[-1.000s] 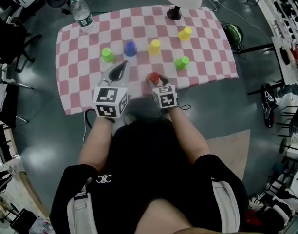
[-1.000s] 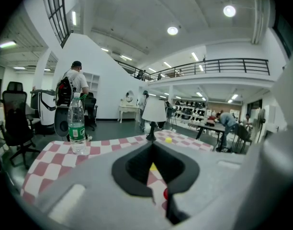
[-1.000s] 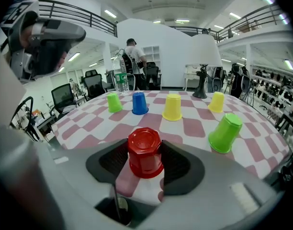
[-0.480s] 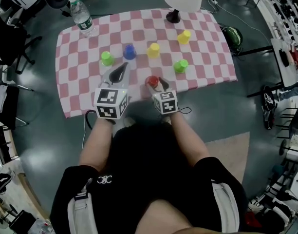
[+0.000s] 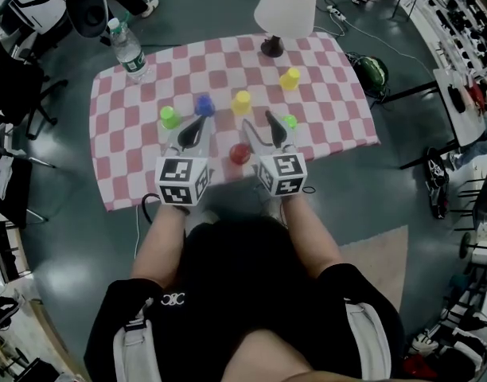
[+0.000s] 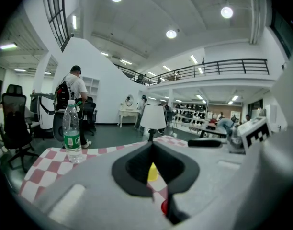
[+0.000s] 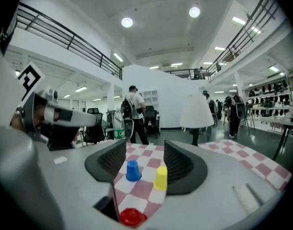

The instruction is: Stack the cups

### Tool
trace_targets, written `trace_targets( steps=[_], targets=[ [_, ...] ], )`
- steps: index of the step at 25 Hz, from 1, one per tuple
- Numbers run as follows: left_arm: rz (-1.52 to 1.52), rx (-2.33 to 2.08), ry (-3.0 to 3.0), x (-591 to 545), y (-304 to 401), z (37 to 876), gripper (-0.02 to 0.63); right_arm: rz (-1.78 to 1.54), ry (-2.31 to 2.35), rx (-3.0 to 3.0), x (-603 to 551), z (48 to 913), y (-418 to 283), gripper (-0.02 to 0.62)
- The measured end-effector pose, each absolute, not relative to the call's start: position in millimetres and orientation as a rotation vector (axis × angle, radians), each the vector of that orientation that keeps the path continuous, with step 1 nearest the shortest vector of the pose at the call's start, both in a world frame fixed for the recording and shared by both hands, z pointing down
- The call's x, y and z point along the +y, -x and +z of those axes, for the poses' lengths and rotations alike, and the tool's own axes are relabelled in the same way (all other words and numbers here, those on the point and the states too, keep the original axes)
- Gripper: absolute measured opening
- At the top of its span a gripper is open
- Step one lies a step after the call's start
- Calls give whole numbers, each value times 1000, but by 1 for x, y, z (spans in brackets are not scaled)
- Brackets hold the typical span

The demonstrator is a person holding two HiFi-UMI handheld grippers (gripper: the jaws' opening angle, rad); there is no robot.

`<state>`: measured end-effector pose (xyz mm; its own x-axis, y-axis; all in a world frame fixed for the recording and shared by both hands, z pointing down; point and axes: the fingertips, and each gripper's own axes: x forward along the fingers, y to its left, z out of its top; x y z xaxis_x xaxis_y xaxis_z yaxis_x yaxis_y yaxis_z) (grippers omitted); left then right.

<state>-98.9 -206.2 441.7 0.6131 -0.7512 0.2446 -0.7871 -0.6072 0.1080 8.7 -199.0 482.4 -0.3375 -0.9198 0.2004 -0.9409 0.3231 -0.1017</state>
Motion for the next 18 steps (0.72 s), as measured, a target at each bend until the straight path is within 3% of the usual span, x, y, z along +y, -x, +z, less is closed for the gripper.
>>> trace_targets(
  steps=[7,8,10,18],
  targets=[
    [220,-1301,-2668,-214,88,421,-2,85,-1906,-2511,-211,405,-35,218],
    [213,-1306,-2672,-216,87,418,-2,48,-1935,-2501,-211,397,-39,169],
    [195,-1316,-2681,-219,84,412,-2,-20,-1983,-2479,-212,386,-47,0],
    [178,-1348,-2685,-216,72,403,-2,-11,-2003,-2518,-211,381,-69,-2]
  ],
)
